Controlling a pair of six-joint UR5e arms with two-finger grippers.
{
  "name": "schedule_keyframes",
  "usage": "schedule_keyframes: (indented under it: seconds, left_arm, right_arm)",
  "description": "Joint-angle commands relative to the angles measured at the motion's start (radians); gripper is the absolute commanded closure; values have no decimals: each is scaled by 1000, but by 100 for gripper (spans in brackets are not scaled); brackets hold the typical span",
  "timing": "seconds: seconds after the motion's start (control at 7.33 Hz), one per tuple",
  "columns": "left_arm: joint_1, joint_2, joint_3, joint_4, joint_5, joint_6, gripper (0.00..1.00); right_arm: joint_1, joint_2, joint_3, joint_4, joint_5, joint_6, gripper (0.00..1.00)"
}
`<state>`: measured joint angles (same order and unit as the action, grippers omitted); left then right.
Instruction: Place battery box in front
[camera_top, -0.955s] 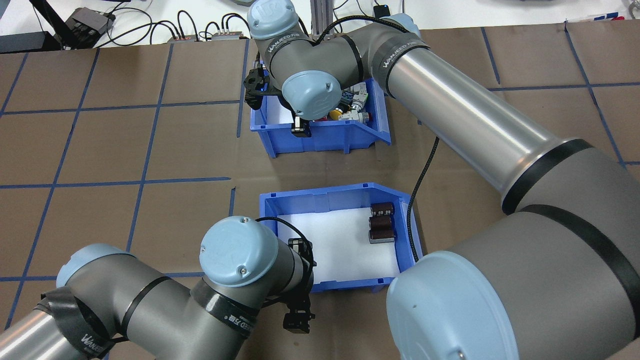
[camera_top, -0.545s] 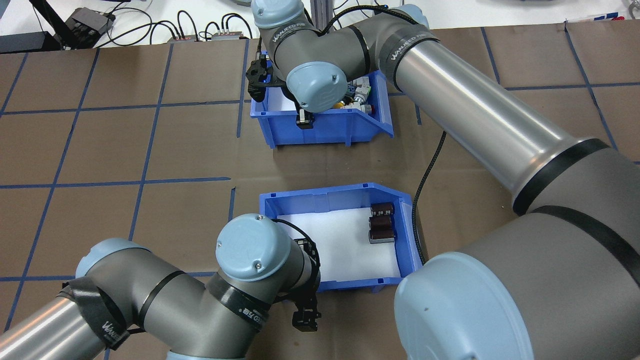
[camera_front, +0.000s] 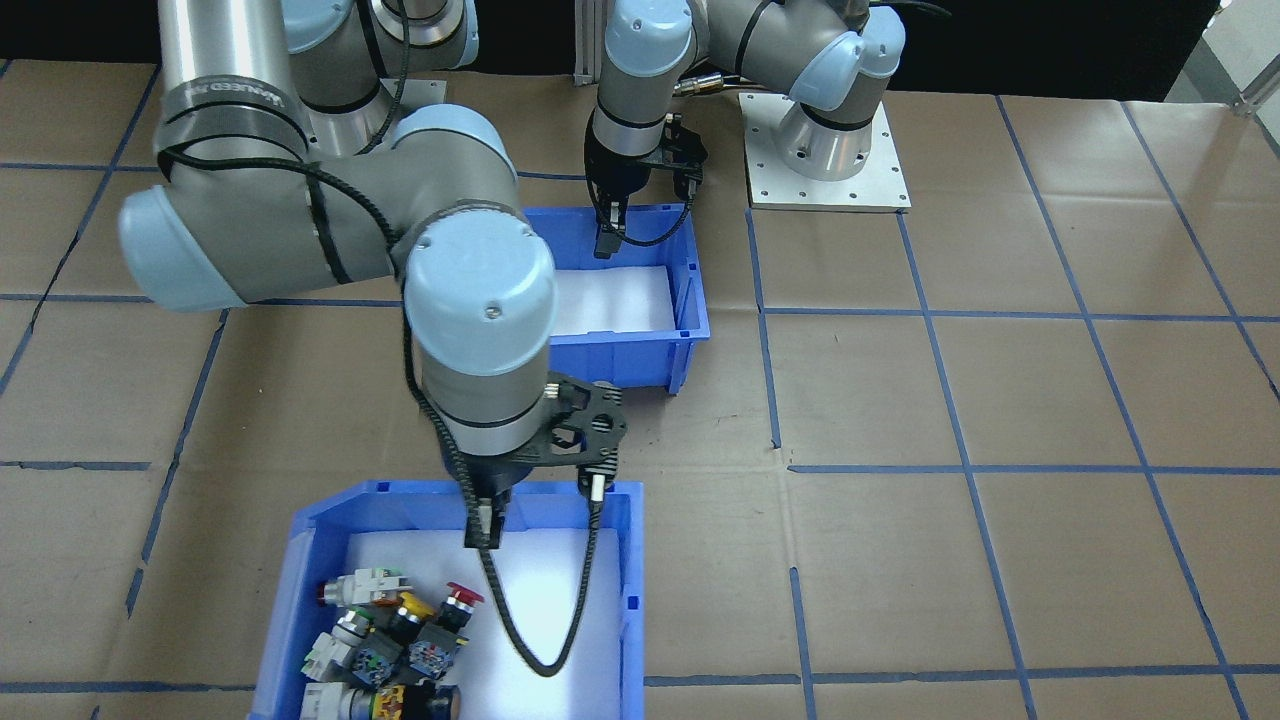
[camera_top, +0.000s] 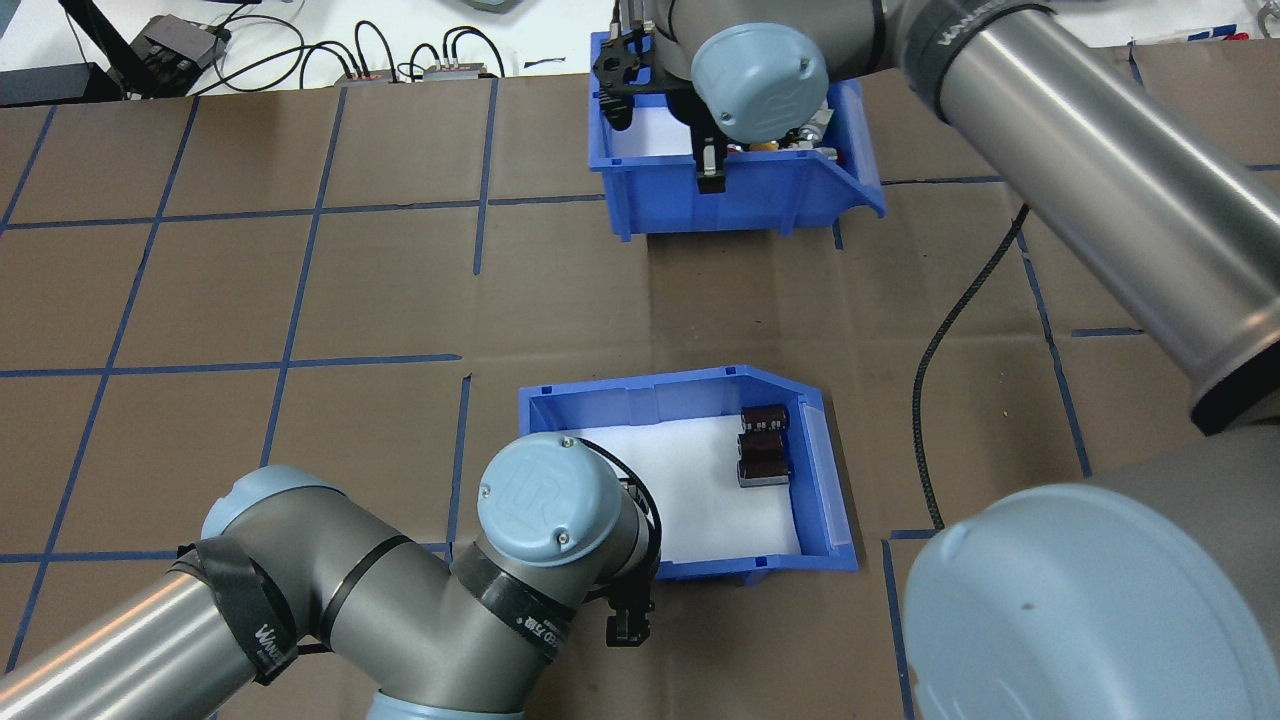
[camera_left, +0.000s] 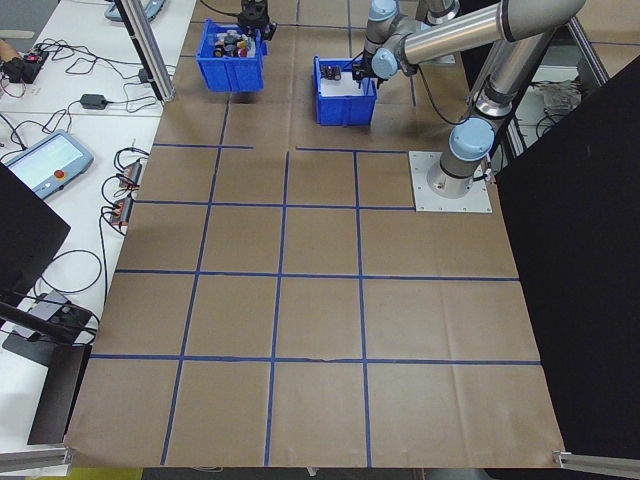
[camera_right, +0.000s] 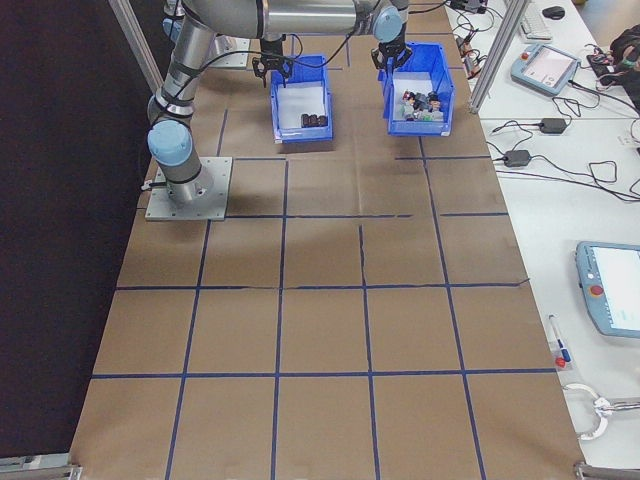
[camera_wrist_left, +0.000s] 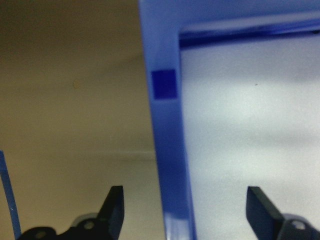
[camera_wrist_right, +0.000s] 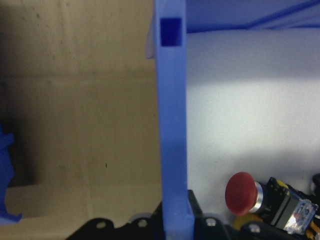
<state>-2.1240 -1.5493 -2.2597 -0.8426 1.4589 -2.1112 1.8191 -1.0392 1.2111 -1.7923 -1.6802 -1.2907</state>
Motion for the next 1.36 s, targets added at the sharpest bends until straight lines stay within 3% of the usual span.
schedule_keyframes:
  seconds: [0.0,0.27,0.41,0.55,0.68,0.95,1.23]
  left_arm:
    - [-2,3,6,84,3,11,100]
    - [7,35,12,96,32,98,100]
    - [25,55,8,105,114,162,100]
    - [76,76,9,106,113,218,100]
    - [163,84,14,106,106,312,100]
    - [332,48,79,94,-1,424,100]
    - [421,-79,211,79,-31,519,100]
  right_arm:
    - [-145,-92,103,-8,-27,-147,100]
    - [-265,-206,218,-12,-21,-283,100]
    - [-299,-273,299,-28,-13,-320,100]
    - [-337,-333,389,-89,-10,-375,100]
    - [-378,-396,495,-163,-9,-424,100]
    - [-431,-511,698,-270,29,-453,100]
    - [-467,-617,853,-331,39,-539,100]
